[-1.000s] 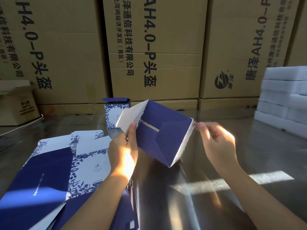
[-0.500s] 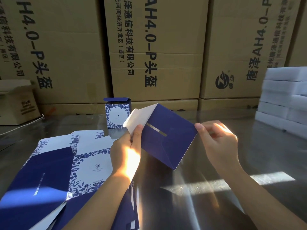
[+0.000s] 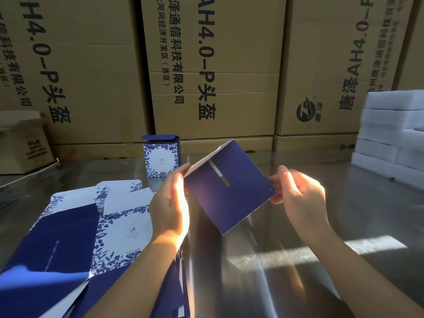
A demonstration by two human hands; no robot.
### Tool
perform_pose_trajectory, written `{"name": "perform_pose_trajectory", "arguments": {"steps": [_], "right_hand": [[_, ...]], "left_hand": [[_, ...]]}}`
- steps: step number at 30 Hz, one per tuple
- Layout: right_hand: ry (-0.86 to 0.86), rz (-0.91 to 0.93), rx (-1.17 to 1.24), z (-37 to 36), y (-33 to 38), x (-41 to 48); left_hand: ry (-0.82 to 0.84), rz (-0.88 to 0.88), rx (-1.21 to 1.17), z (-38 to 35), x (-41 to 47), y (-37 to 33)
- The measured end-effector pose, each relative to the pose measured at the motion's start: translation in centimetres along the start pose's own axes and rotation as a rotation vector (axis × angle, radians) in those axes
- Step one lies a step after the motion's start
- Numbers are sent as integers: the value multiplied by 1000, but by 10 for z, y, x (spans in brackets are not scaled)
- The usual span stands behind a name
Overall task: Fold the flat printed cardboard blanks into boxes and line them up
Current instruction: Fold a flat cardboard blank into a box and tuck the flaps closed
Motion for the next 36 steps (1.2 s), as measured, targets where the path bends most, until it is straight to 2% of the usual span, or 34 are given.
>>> {"name": "perform_pose_trajectory", "arguments": {"steps": [4, 7, 9, 14, 17, 20, 23, 27, 32, 36], "right_hand": [[96, -160, -89, -5, -12, 0], [232, -475, -229, -11, -28, 0], [337, -594, -310, -13, -36, -2], [451, -656, -362, -16, -48, -8], [421, -653, -364, -15, -47, -6], [314, -507, -405, -12, -42, 0], [247, -219, -288, -11, -29, 2], [342, 44, -81, -12, -15, -4], [441, 294, -189, -15, -12, -8], [463, 333, -225, -15, -14, -9]], "left_hand": [[61, -25, -88, -2, 1, 0], [127, -27, -134, -5, -1, 2], [171, -33, -128, -8, -3, 4], [252, -67, -152, -11, -7, 5], [295, -41, -164, -12, -9, 6], [319, -34, -184, -12, -11, 3], [313, -172, -114, -11, -15, -5], [316, -296, -38, -13, -17, -11], [345, -312, 27, -15, -17, -5], [333, -360, 32, -17, -19, -8]]}}
Point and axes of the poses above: each hand's wrist, its own x-axis towards the middle knuckle, its own z-axis out of the back of the hand, y = z × x, the point moved 3 cm from there along x, towards the middle knuckle, and after that the axes turned 15 degrees about -y, right-handed, at the moved point
